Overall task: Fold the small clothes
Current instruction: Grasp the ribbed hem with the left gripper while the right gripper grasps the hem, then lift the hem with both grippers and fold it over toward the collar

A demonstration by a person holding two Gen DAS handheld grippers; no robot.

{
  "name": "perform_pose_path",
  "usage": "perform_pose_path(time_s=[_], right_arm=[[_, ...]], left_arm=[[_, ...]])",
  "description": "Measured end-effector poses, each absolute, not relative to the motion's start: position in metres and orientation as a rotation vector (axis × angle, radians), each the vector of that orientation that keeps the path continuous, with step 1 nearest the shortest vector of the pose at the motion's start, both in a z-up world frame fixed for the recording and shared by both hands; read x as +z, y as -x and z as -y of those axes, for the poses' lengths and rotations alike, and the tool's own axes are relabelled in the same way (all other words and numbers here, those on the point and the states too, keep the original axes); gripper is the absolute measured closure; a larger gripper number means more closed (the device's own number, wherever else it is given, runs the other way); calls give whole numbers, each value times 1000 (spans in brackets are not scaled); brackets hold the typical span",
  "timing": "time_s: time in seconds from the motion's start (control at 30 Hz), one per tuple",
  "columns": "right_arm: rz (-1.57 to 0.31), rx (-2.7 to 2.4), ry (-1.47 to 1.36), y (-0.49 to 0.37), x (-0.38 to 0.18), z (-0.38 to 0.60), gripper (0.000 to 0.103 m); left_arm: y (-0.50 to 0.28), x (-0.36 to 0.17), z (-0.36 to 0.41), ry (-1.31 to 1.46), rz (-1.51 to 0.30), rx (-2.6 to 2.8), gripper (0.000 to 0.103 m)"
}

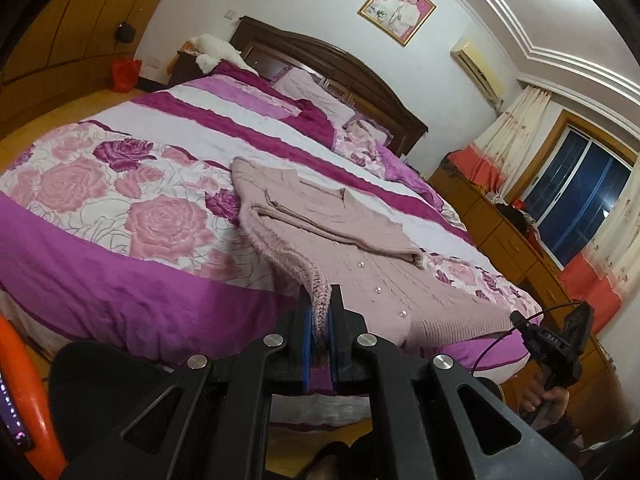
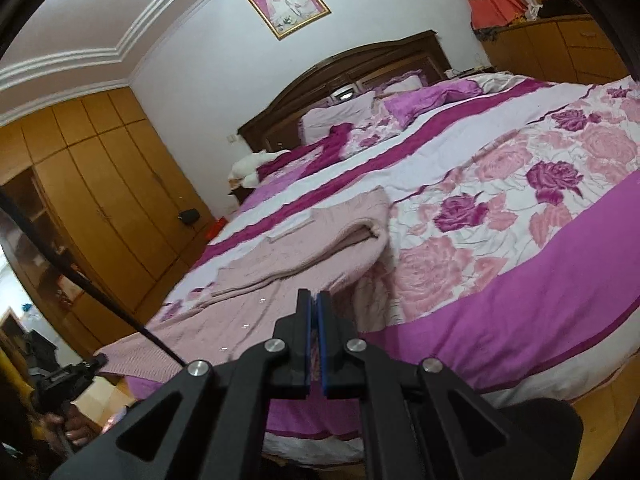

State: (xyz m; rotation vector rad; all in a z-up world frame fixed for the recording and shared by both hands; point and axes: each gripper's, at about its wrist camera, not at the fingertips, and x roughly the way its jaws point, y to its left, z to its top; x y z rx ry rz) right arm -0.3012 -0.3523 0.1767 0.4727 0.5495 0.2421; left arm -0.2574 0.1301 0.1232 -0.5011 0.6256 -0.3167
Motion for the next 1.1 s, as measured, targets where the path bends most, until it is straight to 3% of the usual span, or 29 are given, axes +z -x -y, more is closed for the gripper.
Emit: perform_pose_path(time_s=[1.1], right_arm=[[-571, 242, -412, 173, 200, 358, 100]], left_arm=[[155, 143, -134, 450, -620, -251, 103]])
